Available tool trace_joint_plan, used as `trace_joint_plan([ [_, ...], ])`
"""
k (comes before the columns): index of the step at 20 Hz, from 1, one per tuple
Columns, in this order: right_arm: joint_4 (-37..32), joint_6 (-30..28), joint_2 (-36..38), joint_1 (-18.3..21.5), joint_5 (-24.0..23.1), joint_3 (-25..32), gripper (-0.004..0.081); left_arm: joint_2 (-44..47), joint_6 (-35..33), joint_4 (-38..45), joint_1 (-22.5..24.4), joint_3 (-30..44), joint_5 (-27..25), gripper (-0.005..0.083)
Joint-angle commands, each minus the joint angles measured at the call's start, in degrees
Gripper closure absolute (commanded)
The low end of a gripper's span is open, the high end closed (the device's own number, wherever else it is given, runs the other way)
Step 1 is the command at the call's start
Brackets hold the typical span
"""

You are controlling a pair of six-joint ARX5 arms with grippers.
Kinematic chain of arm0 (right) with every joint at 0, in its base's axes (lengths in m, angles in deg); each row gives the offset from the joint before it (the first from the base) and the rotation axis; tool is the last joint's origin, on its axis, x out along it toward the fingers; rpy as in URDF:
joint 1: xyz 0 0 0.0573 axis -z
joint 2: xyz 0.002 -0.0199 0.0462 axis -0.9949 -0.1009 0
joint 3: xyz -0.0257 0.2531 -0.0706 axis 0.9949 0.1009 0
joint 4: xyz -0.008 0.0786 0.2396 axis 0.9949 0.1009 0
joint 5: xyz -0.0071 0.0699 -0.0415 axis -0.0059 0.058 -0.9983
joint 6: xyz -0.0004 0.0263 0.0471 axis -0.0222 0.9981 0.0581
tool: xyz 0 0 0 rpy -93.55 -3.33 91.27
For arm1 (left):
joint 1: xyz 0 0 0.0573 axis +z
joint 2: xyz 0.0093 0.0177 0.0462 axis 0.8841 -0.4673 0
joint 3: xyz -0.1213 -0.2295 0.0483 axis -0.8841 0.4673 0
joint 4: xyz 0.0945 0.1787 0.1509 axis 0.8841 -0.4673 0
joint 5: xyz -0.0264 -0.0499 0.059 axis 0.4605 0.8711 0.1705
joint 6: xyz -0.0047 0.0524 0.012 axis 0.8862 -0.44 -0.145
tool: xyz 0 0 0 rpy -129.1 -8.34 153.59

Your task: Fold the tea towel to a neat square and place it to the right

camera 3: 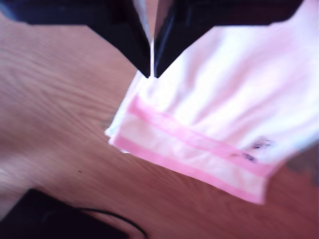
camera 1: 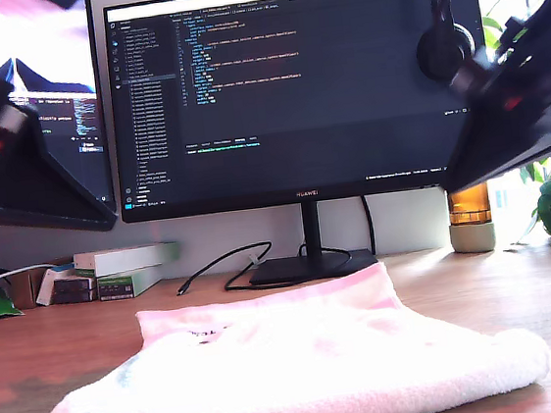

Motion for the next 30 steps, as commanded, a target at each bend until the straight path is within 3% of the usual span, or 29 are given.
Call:
trace_joint_plan([
  [1, 0.2, 0.5, 2.4, -1.4, 0.4, 2.2, 0.0782, 0.5, 0.6, 0.8, -2.7, 2.0, -1.4, 0.0795],
  [6, 2.8, -0.7, 4.2, -7.1, 0.4, 2.6, 0.0782, -1.2, 1.2, 5.9, -10.1, 2.1, -2.3, 0.0795],
  [11, 4.9, -6.4, 4.2, -12.2, -1.0, 2.6, 0.0782, -4.9, 1.2, 8.2, -11.6, 2.1, -2.2, 0.0795],
  [17, 9.3, -24.2, 4.2, -13.9, -2.2, 2.6, 0.0777, -5.3, 2.1, 9.5, -11.6, 2.1, -1.1, 0.0795],
  [19, 13.5, -30.9, 4.0, -14.6, -2.2, 2.6, 0.0736, -5.3, 2.1, 9.4, -11.6, 2.1, -0.9, 0.0795],
  [22, 19.1, -39.6, 3.0, -16.5, -2.2, 2.6, 0.0547, -5.3, 2.0, 9.4, -11.6, 2.1, -0.9, 0.0795],
  [26, 18.3, -52.0, -0.8, -18.4, -3.4, 2.6, 0.0456, -5.3, 2.0, 9.4, -11.6, 2.1, -0.7, 0.0795],
  [28, 16.8, -54.6, -4.0, -18.6, -6.8, 2.6, 0.0392, -5.3, 2.0, 9.2, -11.6, 2.1, -0.7, 0.0795],
  [30, 14.0, -55.0, -6.8, -18.6, -8.3, 2.6, 0.0392, -5.3, 2.0, 9.0, -11.6, 2.1, -0.7, 0.0795],
])
